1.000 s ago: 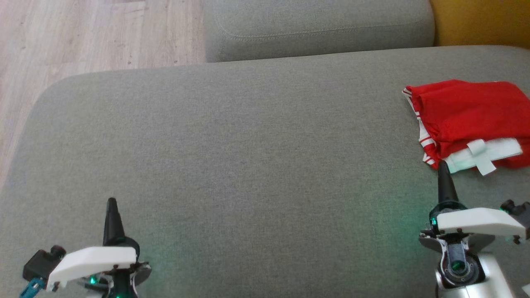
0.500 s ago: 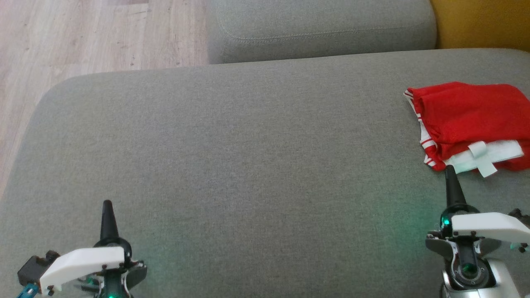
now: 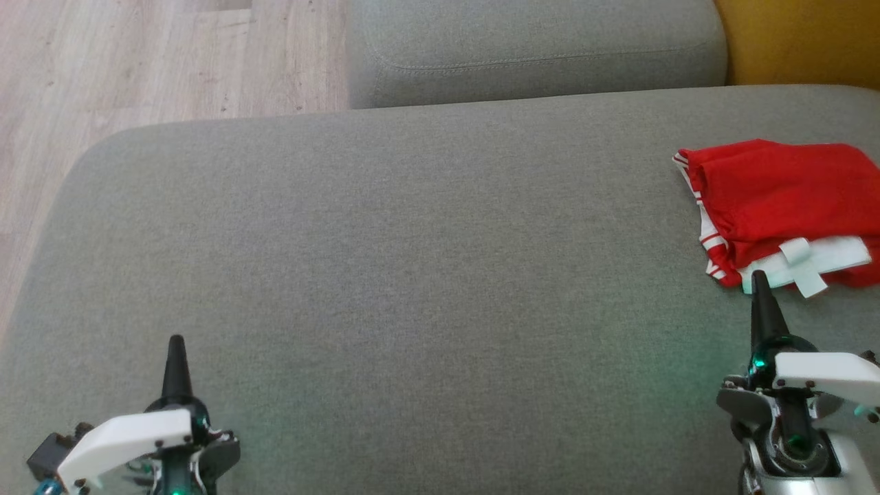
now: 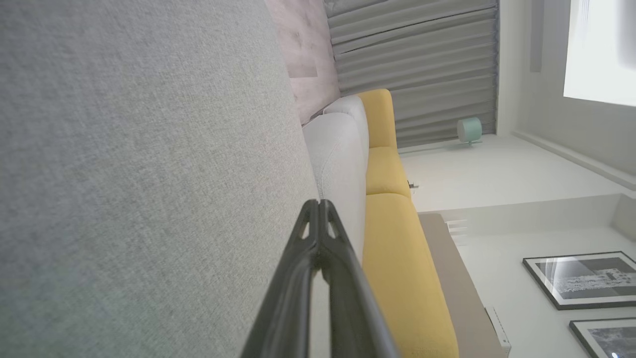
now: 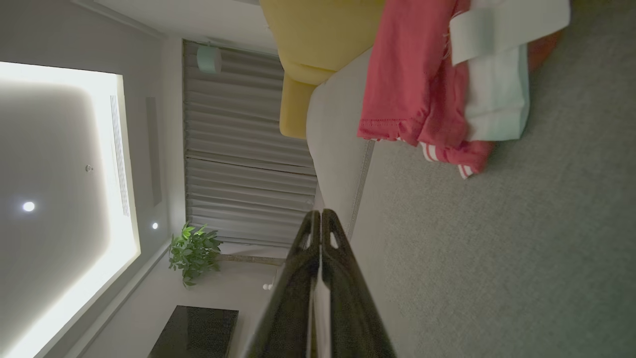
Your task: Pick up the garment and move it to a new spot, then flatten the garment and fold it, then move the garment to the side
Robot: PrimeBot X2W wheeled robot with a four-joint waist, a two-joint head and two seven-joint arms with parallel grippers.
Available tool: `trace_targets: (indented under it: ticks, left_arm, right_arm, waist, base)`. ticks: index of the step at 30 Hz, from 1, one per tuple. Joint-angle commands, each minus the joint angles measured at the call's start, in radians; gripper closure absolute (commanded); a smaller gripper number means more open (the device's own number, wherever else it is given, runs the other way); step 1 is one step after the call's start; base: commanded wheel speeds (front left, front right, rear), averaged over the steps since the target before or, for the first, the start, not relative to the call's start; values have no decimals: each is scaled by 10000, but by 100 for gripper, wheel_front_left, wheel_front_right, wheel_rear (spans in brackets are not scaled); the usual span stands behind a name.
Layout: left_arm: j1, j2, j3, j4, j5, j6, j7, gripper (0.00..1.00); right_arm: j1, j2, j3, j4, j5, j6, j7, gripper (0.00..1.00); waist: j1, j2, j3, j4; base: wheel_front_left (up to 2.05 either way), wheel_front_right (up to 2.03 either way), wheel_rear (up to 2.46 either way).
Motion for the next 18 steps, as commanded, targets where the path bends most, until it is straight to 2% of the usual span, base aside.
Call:
trace_targets:
  ticks: [1, 18]
  left_arm:
    - [-499, 65, 402, -361, -241, -92, 65, 100]
    - [-523, 74, 667, -395, -1825, -148, 534, 100]
  right_arm:
    - [-145, -130, 113, -423, 288, -5, 75, 100]
    - [-1, -117, -226, -666, 2039, -7, 554, 100]
  waist:
    - [0, 0, -5, 5]
    - [0, 0, -77, 77]
  base:
    - [0, 0, 0]
    - [0, 0, 0]
